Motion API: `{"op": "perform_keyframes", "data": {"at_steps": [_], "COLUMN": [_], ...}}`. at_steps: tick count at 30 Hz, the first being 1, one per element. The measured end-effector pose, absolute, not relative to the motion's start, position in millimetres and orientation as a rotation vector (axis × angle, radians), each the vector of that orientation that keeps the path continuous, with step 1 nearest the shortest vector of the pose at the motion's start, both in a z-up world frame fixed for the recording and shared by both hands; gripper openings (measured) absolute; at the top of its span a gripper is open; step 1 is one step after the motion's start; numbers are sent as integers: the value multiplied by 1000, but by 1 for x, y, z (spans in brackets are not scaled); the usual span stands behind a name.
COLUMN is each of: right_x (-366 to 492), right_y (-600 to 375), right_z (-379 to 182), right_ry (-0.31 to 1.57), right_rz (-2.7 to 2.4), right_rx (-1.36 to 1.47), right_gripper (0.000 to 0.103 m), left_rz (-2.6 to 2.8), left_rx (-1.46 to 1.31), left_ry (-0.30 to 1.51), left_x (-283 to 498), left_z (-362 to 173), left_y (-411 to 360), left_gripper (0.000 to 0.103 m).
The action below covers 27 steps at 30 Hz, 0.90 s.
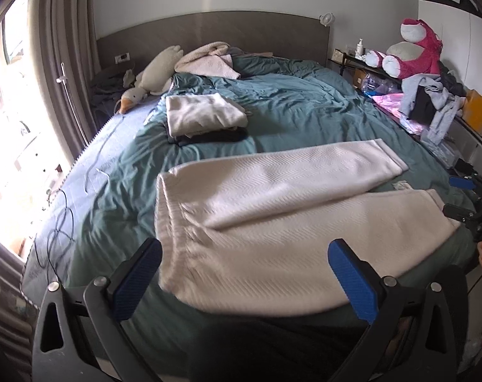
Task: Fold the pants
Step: 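Move both grippers to the cream sweatpants, left gripper grasping the elastic waistband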
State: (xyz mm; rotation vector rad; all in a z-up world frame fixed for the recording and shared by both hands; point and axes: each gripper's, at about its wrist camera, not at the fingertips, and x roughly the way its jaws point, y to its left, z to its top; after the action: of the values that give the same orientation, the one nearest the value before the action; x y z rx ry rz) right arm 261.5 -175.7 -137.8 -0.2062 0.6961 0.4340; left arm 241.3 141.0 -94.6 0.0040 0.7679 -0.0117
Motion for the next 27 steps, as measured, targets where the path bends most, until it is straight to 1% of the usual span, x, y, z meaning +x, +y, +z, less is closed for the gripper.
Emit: {"op": "perform_keyframes", "data": {"at_steps": [4, 8, 13, 14, 15, 16, 19, 21, 22, 23, 27], "right_x": [329, 386, 459, 473, 486, 502, 543, 574, 588, 602, 644], "right_y": [-167, -153, -131, -125, -120, -117, -109, -106, -106, -105, -104], "right_z": [-146, -154, -166, -169, -172, -176, -189, -198, -202, -206, -226], "right_ry": [743, 769, 809, 818, 827, 843, 882, 910, 925, 941, 982], "right_rz": [470, 462, 522, 534, 541, 543, 565, 570, 572, 575, 545], "right_rx": [-179, -233, -255, -267, -273, -268, -250, -217, -192, -166, -87], "right_gripper": [103, 103, 103, 103, 103, 103, 103, 103, 103, 103, 103], "left_rz": [22, 48, 26, 30, 51, 54, 45, 38, 33, 31, 29], "left_rx": [12, 17, 24, 21, 15, 2, -26, -31, -33, -35, -51], "left_ry": [795, 819, 867, 874, 892, 907, 956, 994, 1016, 1023, 1063], "left_x": [291, 334, 397, 405, 420, 430, 460, 475, 485, 490, 516], "left_z": [-105, -120, -155, -160, -170, -178, -200, -215, -224, -228, -252], "left_y": [179, 210, 245, 250, 260, 269, 288, 294, 298, 300, 312], "left_gripper": [103, 103, 103, 102, 97, 95, 92, 80, 78, 76, 76]}}
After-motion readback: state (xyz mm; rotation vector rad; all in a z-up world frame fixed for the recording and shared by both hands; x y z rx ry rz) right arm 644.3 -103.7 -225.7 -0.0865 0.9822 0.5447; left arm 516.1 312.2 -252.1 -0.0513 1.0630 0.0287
